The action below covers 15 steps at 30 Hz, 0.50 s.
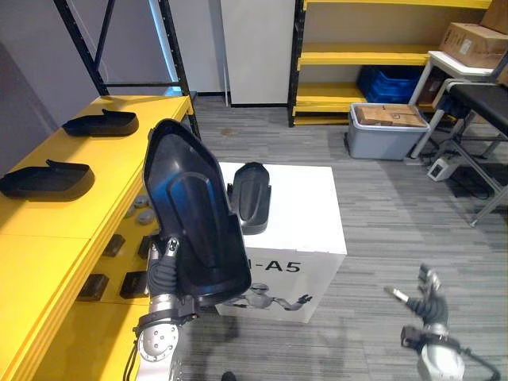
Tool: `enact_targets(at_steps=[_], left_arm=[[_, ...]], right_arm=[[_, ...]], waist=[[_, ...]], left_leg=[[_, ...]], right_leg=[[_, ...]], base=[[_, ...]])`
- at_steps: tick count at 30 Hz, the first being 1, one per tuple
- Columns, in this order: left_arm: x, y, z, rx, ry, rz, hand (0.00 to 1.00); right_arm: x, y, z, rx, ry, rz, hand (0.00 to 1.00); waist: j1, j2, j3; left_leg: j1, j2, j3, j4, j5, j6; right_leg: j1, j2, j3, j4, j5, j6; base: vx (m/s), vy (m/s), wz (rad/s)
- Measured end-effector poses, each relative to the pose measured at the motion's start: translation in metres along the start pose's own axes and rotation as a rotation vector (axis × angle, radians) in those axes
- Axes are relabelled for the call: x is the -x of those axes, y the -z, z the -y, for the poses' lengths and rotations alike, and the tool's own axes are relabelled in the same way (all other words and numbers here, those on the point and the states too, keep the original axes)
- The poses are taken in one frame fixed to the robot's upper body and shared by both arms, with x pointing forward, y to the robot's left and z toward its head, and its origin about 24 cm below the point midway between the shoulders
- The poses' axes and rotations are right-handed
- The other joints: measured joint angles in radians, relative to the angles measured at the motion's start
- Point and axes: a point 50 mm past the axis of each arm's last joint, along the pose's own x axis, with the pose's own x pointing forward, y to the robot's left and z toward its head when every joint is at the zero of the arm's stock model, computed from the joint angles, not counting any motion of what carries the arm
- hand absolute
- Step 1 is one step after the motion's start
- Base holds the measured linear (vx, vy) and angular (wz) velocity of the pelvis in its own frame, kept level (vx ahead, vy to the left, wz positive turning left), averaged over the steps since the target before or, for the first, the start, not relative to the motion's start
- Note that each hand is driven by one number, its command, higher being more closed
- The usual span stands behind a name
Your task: Walk over and take plastic housings, then place them on the shelf
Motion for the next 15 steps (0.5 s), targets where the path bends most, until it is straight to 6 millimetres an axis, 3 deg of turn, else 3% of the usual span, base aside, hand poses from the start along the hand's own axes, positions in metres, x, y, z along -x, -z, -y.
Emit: enact_targets(at_steps=[4,6,9,13,14,15], left_arm=[[0.009,0.006,-0.003,-0.003,-0.013,-0.038,1.00],[0.014,0.010,-0.004,0.003,-0.024,-0.061,1.00],[0.022,0.015,-0.006,0.005,-0.036,-0.093,1.00],[0.024,0.011,-0.006,0.014,-0.041,-0.080,1.00],[0.022,0.003,-0.003,0.033,-0.045,-0.047,1.00],[0.021,0.001,-0.001,0.041,-0.045,-0.037,1.00]], right_arm=[[0.030,0.070,-0.005,-0.099,-0.003,-0.311,0.00],[0.042,0.087,-0.013,-0.115,-0.035,-0.396,0.00],[0.058,0.102,-0.027,-0.126,-0.082,-0.471,0.00],[0.065,0.105,-0.044,-0.128,-0.143,-0.494,0.00],[0.065,0.104,-0.050,-0.127,-0.165,-0.490,0.00],[0.064,0.103,-0.051,-0.129,-0.165,-0.487,0.00]], waist=[[0.015,0.000,0.000],[0.024,0.001,-0.001],[0.036,-0.002,-0.002],[0.059,-0.011,0.002],[0.065,-0.014,0.004],[0.069,-0.017,0.005]], left_leg=[[0.013,-0.001,-0.006,0.000,-0.012,-0.005],[0.021,-0.002,-0.011,0.000,-0.015,-0.002],[0.012,-0.007,-0.047,0.000,-0.016,0.000],[-0.037,-0.035,-0.143,0.002,0.000,0.005],[-0.091,-0.047,-0.134,0.015,-0.022,0.036],[-0.107,-0.051,-0.104,0.026,-0.043,0.056]], right_leg=[[0.022,0.000,-0.007,0.001,-0.002,0.002],[0.031,-0.001,-0.012,0.004,-0.011,0.009],[0.035,-0.009,-0.054,0.030,-0.039,0.014],[0.035,-0.028,-0.172,0.097,-0.077,0.014],[0.037,-0.051,-0.286,0.124,-0.096,0.020],[0.039,-0.063,-0.330,0.118,-0.097,0.021]], base=[[0.00,0.000,0.06],[-0.01,-0.004,0.11],[-0.02,-0.013,0.34],[0.00,-0.022,1.03],[0.04,-0.022,1.82],[0.05,0.002,2.10]])
